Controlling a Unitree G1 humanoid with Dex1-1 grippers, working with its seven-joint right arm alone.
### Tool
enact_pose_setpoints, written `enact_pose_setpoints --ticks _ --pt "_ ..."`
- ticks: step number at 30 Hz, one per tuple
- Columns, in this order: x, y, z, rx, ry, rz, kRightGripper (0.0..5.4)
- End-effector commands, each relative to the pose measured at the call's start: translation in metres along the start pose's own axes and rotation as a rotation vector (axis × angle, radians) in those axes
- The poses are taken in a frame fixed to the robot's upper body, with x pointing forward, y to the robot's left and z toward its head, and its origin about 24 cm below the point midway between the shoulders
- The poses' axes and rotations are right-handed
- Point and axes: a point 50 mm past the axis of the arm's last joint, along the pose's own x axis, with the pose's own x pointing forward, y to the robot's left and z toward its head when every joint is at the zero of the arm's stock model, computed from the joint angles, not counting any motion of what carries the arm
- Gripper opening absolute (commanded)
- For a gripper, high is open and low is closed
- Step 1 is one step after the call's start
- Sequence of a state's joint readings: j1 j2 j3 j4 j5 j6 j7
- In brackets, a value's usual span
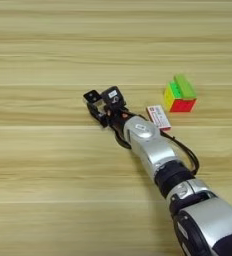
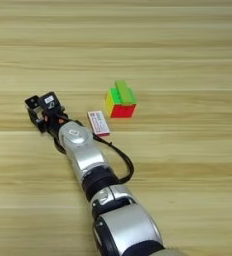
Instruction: Move the objects on the table
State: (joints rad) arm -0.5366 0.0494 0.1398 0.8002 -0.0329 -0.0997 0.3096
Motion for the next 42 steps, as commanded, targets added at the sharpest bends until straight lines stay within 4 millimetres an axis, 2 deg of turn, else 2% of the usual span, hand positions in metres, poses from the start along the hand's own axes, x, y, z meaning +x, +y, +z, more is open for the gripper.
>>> enact_pose_setpoints --ticks 1,8,19,30,37,42 --pt "0.011 -0.002 0.043 -0.060 -0.147 0.002 2.48" --pt "0.008 -0.005 0.050 -0.070 -0.176 -0.007 2.48" --pt "-0.011 -0.017 0.057 -0.102 -0.204 -0.049 2.48" --pt "-0.073 -0.028 0.041 -0.079 -0.202 -0.155 2.48" --pt "-0.120 -0.032 0.033 -0.068 -0.180 -0.257 2.48" --pt "-0.142 -0.034 0.027 -0.044 -0.159 -0.324 2.48"
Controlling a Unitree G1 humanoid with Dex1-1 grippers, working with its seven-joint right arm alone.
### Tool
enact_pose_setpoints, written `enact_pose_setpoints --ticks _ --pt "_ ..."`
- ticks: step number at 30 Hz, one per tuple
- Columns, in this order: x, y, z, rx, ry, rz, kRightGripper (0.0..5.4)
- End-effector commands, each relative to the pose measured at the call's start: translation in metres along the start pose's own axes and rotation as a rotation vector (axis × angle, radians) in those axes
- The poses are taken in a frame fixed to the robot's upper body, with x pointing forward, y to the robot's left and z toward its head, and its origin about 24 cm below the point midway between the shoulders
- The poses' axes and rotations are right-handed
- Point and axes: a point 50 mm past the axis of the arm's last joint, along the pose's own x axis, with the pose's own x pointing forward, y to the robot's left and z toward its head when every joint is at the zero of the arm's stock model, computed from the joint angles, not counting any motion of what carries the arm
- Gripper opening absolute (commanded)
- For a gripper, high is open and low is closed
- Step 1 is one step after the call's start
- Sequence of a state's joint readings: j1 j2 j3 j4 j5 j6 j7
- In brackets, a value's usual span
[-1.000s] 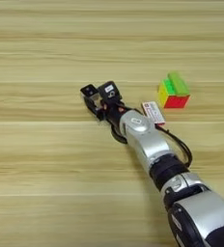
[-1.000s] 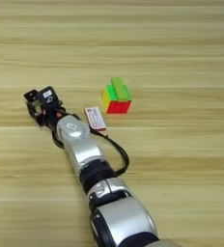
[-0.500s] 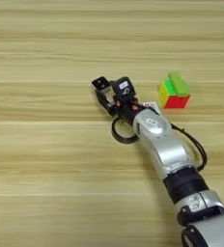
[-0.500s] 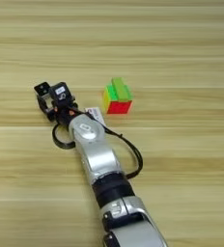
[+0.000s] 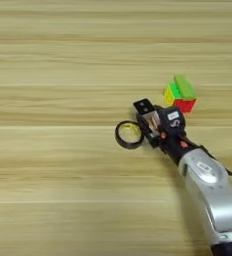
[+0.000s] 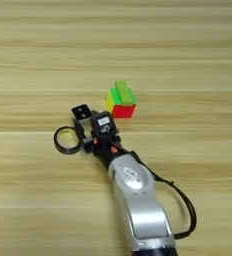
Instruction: Move the objects on the table
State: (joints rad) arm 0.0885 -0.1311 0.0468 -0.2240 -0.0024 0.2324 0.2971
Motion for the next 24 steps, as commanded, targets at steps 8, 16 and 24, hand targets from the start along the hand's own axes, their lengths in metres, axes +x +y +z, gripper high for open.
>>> enact_pose_setpoints --ticks 8,16,24 --pt "-0.028 -0.025 0.016 0.000 -0.075 -0.166 2.48" --pt "-0.035 -0.042 0.003 0.019 -0.032 -0.257 2.48" --pt "-0.036 -0.048 -0.012 0.052 0.018 -0.287 2.48"
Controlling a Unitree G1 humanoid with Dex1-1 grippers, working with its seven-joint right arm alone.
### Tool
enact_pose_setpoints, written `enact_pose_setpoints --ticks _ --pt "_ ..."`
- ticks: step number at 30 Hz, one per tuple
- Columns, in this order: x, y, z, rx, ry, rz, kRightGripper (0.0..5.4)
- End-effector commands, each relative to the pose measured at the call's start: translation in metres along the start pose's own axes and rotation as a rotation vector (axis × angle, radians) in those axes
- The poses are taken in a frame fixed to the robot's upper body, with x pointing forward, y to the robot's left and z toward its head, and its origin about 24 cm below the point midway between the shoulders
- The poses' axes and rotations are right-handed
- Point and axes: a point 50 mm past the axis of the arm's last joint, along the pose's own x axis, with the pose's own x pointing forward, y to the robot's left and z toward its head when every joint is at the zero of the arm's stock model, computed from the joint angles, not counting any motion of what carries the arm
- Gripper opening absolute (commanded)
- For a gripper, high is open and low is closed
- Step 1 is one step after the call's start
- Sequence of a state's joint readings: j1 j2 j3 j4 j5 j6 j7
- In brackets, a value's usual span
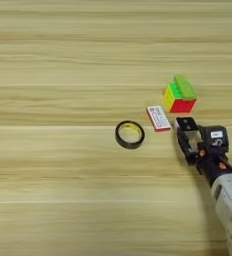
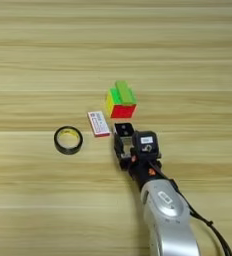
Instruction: Move the objects on the table
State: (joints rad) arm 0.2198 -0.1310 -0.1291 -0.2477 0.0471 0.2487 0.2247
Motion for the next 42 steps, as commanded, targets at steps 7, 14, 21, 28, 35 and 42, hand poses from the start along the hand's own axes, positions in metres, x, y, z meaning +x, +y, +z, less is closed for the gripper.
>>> enact_pose_setpoints --ticks 7,14,21,28,35,42 --pt "0.007 -0.005 0.005 0.007 -0.051 -0.021 2.48" --pt "0.008 -0.002 0.001 0.011 -0.043 -0.011 2.48" --pt "0.009 0.000 0.002 0.011 -0.044 -0.005 3.45" --pt "0.010 -0.001 0.011 0.009 -0.087 -0.023 4.23" --pt "0.016 0.000 0.026 -0.003 -0.151 -0.036 4.97" --pt "0.024 -0.001 0.036 -0.011 -0.186 -0.032 5.38"
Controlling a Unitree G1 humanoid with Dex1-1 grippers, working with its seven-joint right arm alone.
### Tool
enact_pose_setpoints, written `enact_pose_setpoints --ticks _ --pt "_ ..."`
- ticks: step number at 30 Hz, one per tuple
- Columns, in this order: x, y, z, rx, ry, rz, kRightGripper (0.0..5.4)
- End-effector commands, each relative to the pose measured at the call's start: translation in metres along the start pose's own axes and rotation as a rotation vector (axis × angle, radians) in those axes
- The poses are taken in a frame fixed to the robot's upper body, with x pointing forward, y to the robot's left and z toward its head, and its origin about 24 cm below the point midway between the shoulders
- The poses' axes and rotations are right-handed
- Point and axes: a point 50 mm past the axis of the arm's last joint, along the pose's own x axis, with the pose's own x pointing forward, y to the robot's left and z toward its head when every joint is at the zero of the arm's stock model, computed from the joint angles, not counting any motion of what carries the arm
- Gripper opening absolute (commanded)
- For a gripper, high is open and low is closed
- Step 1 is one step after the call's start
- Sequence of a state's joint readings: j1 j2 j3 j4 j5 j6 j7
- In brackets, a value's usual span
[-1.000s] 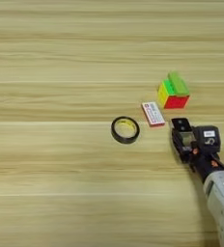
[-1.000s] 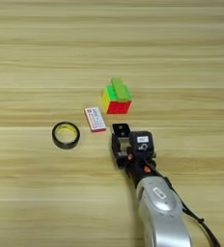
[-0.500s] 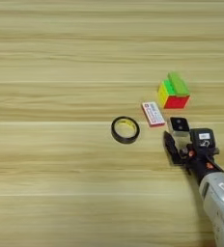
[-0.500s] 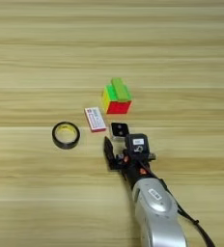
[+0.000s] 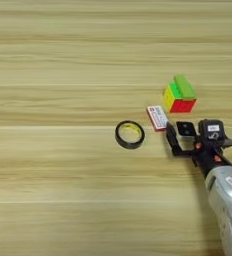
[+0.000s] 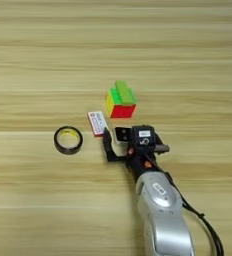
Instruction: Move the objects on the table
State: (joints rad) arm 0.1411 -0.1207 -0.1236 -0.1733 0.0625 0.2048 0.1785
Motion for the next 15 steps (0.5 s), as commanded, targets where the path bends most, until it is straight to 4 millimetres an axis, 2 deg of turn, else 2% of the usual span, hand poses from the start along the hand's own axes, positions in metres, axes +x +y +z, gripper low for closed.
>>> enact_pose_setpoints --ticks 1,15 --pt "0.012 -0.002 0.031 -0.033 -0.140 -0.003 5.38" --pt "0.052 -0.018 0.035 -0.058 -0.149 -0.010 5.38"
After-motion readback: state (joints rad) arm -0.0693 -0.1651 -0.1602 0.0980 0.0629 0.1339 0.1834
